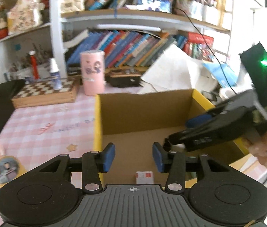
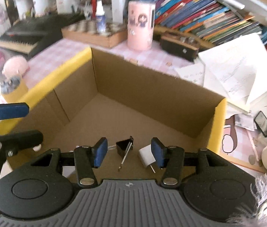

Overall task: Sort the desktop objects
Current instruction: 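Open the right tool inside the box while the left tool releases the green item, then lift both open tools out of the yellow box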

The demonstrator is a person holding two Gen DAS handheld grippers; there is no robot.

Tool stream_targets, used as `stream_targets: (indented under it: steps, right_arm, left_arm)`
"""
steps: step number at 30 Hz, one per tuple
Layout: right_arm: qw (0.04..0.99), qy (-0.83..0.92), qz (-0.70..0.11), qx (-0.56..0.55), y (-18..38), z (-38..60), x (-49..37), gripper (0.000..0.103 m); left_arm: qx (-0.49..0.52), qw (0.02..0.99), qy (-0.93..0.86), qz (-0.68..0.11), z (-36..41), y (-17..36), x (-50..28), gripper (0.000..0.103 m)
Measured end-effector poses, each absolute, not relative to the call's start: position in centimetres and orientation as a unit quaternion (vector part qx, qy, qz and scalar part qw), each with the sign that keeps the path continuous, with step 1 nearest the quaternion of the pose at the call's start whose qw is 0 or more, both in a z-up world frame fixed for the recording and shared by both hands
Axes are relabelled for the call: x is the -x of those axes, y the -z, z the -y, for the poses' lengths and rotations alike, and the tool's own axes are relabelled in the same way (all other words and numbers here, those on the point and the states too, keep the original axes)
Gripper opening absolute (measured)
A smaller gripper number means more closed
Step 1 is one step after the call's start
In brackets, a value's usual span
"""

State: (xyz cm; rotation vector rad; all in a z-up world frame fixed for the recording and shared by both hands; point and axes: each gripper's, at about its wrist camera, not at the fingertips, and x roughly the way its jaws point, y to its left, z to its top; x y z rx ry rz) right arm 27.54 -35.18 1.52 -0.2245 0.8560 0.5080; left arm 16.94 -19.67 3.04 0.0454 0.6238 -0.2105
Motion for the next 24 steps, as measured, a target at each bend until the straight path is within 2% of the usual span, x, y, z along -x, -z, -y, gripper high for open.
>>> stream_targets:
  steps: [2, 4, 7, 9, 15, 24]
  right_arm:
    - [0.882, -0.241, -0.393, 0.095, -2.3, 35.4, -26.6, 0.049]
    - [0.893, -0.235, -0.374, 0.085, -3.0, 35.5, -25.6, 0.050]
    - [0.914, -0.212, -0.339, 0.061, -4.0, 35.8, -24.0, 0.056]
    - [0.927, -0.193, -0.319, 0.046, -4.6, 35.8, -22.8, 0.063]
    - [0.946, -0.141, -0.291, -0.021, -5.3, 36.5, -20.0, 0.063]
    - [0.965, -0.056, -0.256, -0.028, -4.6, 36.6, -15.4, 0.063]
  left_arm:
    - [-0.015, 0.950, 0.086, -0.300, 18.9, -3.5, -16.5, 0.045]
    - [-0.009, 0.955, 0.066, -0.290, 18.2, -3.8, -16.0, 0.055]
    - [-0.002, 0.961, 0.040, -0.275, 17.3, -4.1, -15.2, 0.062]
    - [0.002, 0.963, 0.032, -0.267, 16.9, -4.2, -14.6, 0.063]
    - [0.013, 0.965, 0.028, -0.259, 15.8, -4.1, -13.1, 0.065]
    - [0.018, 0.965, 0.041, -0.259, 14.6, -3.8, -11.8, 0.066]
